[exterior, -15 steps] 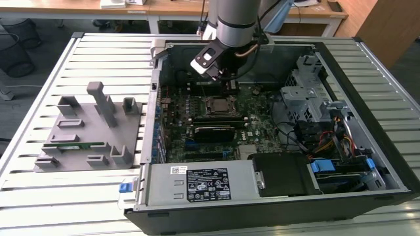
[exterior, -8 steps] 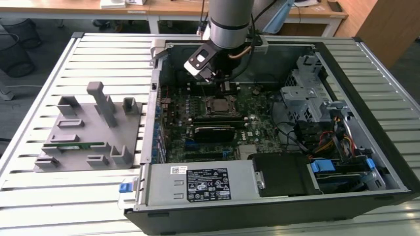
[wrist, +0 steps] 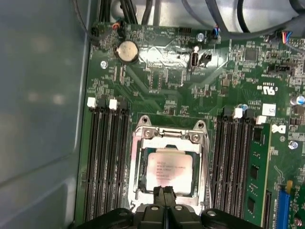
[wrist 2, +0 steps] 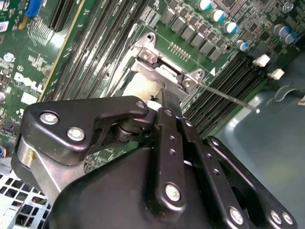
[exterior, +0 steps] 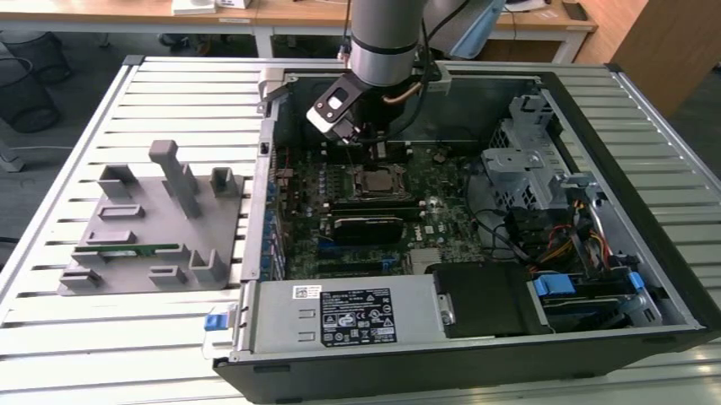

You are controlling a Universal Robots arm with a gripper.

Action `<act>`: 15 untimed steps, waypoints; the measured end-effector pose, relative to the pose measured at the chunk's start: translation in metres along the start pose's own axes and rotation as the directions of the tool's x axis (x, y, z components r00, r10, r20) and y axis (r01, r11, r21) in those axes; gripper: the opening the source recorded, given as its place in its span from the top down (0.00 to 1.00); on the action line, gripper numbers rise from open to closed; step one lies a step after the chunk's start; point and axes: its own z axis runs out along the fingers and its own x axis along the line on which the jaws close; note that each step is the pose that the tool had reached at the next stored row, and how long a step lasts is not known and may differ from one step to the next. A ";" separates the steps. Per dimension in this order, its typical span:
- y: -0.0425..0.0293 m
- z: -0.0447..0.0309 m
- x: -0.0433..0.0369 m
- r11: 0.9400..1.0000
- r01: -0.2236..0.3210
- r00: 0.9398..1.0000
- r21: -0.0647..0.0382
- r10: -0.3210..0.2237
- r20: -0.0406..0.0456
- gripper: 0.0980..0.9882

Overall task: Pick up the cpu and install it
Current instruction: 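Close the cpu cover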

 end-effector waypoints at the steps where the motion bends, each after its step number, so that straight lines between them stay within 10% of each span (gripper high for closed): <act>1: -0.0010 0.0007 0.0000 1.000 0.000 1.000 0.000 0.000 0.000 0.99; 15: -0.0077 0.0146 0.0001 1.000 0.000 1.000 0.001 0.000 0.000 0.99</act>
